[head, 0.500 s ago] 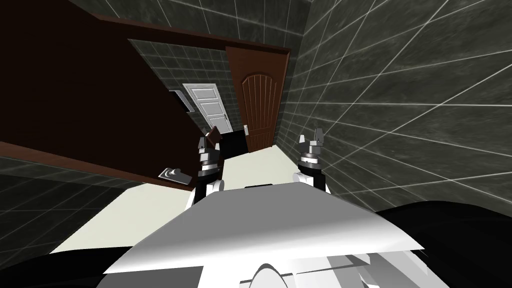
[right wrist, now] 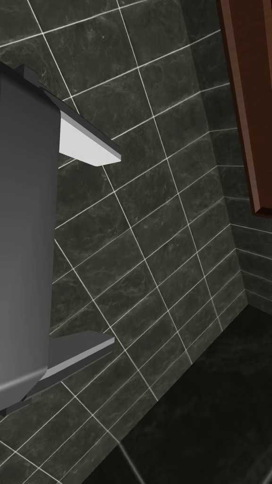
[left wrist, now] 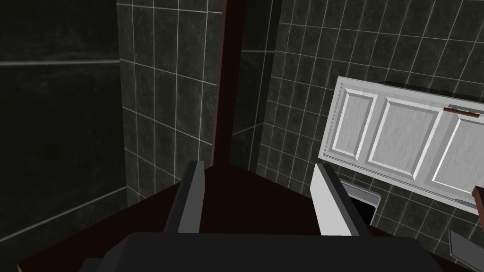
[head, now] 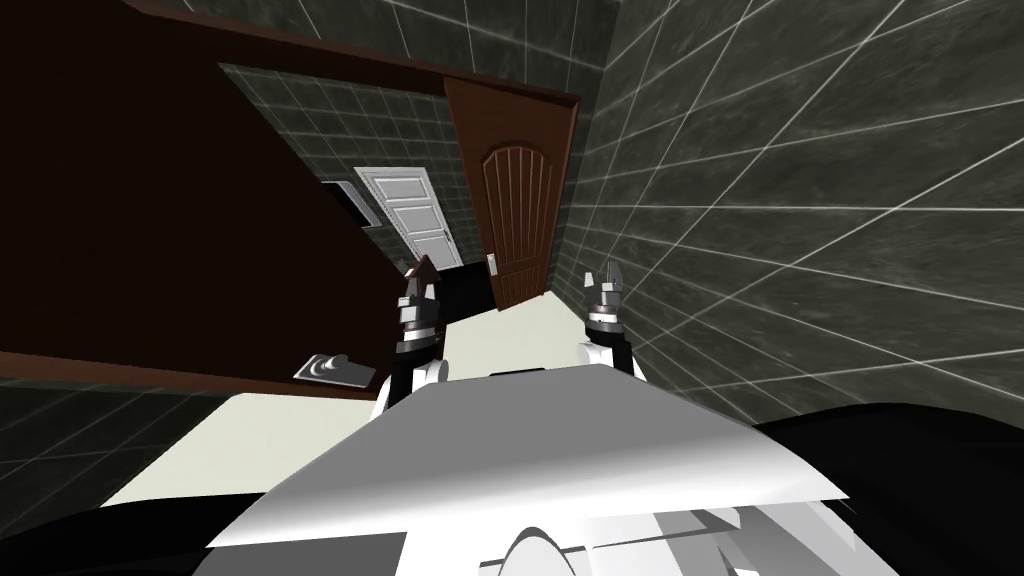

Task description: Pull the door open

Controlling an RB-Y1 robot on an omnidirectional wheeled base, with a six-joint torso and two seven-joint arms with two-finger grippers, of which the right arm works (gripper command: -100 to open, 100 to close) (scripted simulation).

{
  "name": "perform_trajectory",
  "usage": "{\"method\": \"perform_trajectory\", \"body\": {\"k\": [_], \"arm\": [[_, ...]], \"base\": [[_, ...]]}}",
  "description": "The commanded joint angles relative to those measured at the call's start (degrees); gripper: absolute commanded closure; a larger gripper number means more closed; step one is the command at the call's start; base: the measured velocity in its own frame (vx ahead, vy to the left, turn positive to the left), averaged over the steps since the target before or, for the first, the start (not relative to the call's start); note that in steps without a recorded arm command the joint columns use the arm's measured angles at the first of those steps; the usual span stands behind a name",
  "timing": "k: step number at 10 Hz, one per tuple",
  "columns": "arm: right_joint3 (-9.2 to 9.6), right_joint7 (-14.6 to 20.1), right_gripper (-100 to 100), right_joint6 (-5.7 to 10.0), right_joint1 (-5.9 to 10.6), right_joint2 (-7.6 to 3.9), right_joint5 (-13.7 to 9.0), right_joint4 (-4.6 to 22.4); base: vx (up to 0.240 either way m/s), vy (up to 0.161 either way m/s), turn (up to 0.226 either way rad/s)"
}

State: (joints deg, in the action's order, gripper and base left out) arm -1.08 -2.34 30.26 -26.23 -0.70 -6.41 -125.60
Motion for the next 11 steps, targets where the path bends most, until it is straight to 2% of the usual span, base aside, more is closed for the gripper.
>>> {"method": "perform_trajectory", "body": {"k": [1, 6, 7, 11], "arm": [[1.25, 0.49, -100, -0.65, 1.59, -0.61, 0.01, 1.69], [3.72, 1.86, -100, -0.76, 4.65, -2.03, -0.12, 6.18], [4.80, 2.46, -100, -0.82, 6.00, -2.60, -0.18, 8.16], [7.16, 3.76, -100, -0.93, 8.93, -3.77, -0.31, 12.46]], "base": [[0.128, 0.054, -0.056], [0.085, 0.040, -0.048], [0.118, 0.077, -0.090], [0.108, 0.062, -0.056]]}}
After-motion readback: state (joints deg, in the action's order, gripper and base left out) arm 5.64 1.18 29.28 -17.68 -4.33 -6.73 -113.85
